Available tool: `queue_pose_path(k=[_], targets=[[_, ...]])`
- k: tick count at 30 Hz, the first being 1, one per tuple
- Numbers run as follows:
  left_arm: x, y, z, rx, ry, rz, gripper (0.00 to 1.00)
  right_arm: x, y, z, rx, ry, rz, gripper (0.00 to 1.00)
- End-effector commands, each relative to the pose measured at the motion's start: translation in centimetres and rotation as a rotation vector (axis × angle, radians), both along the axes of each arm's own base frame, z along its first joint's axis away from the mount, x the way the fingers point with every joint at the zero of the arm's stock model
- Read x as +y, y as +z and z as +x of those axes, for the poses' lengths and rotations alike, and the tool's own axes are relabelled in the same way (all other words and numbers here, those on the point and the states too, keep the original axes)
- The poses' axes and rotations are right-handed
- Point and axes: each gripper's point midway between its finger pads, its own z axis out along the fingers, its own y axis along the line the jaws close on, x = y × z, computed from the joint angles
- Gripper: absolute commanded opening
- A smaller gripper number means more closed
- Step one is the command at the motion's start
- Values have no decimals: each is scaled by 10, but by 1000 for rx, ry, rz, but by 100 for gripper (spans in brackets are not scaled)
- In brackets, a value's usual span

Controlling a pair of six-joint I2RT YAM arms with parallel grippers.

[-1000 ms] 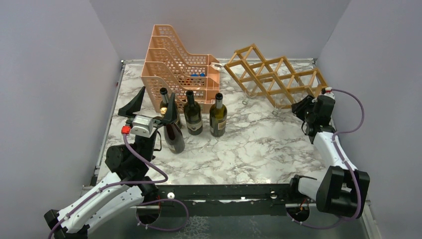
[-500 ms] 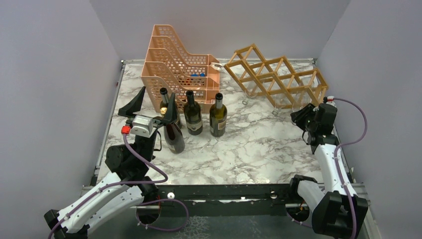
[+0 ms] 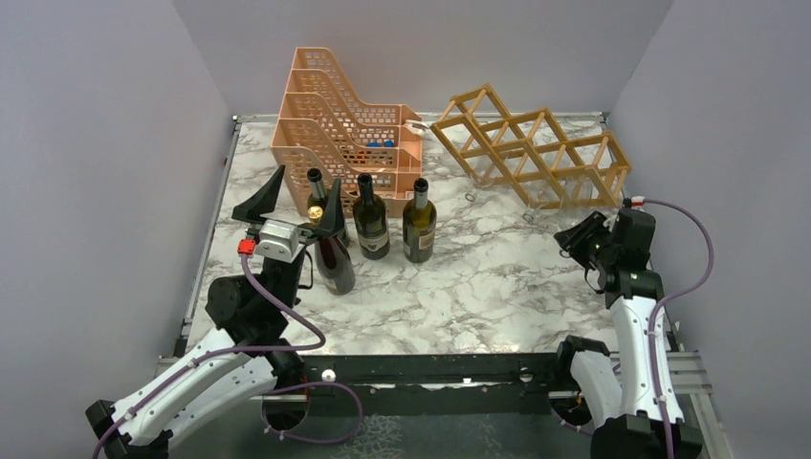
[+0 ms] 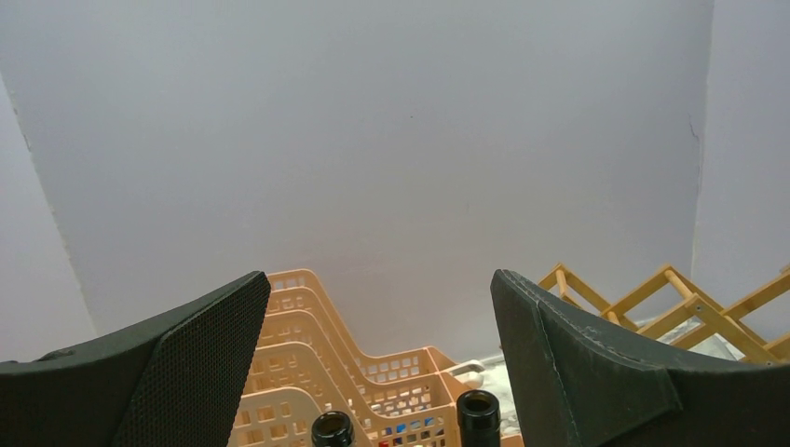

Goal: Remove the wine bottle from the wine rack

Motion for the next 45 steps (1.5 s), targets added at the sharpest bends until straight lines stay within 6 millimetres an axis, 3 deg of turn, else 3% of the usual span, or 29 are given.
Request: queue_pose_path(k=[1,16,22,32,37,45], targets=[[-6,-4,2,-3,-19,5,95,14,15,-13,17,49,45,24],[-7,-4,2,-2,-27,2,95,38,32,-40,80,126,139,22],[-7,-4,1,-3,-30,-4,95,41,51,-56,74,121,141,22],[-6,-3,1,-3,-29,-5,95,49,58,-76,72,144,151,19],[-6,-2,0,-7,-34,-11,95,39,56,-80,79,100,98,17],[-6,-3,0,-4,-29,-8,95,23,53,-64,62,27,60,17]])
